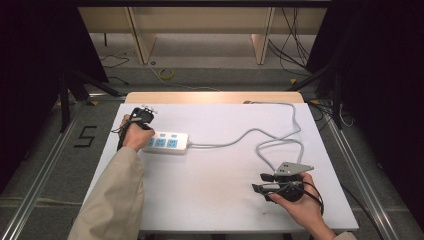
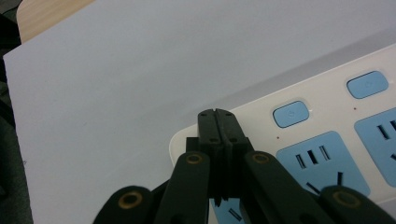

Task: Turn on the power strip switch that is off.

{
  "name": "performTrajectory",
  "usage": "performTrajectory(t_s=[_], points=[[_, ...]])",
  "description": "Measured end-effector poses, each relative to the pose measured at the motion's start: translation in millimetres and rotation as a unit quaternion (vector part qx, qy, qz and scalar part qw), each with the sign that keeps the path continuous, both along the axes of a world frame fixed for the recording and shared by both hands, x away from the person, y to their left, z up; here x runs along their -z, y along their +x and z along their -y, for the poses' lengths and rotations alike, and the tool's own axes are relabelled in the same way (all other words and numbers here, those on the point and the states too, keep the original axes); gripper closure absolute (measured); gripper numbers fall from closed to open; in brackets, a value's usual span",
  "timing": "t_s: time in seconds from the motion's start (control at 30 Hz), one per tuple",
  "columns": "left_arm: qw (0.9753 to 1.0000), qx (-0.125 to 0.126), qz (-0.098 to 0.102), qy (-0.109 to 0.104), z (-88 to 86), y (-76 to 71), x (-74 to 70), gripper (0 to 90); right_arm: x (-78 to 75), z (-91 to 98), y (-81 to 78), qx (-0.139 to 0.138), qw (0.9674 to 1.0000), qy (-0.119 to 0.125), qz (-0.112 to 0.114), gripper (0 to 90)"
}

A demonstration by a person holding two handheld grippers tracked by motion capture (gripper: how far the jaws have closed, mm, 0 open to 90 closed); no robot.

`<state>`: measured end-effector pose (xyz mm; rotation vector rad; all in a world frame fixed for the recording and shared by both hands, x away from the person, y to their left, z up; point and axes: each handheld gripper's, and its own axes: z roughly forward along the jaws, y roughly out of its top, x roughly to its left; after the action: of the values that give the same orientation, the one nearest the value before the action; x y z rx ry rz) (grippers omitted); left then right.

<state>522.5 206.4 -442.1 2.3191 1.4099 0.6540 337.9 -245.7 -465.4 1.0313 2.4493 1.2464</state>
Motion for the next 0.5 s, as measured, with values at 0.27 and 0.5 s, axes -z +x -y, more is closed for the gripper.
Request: performTrajectory(t_s=[0.27,0.5], points=[[1.0000,-0.001,-0.001,0.000,1.9,1.5,1.8,89.8,-0.2,0.3,0.0,0.000,1.0000,0.000,0.000,47.3],[1.0000,-0.001,-0.002,0.000,3.0,2.3,2.5,89.8,0.0,0.3,0.2,0.000,1.0000,-0.001,0.000,47.3]])
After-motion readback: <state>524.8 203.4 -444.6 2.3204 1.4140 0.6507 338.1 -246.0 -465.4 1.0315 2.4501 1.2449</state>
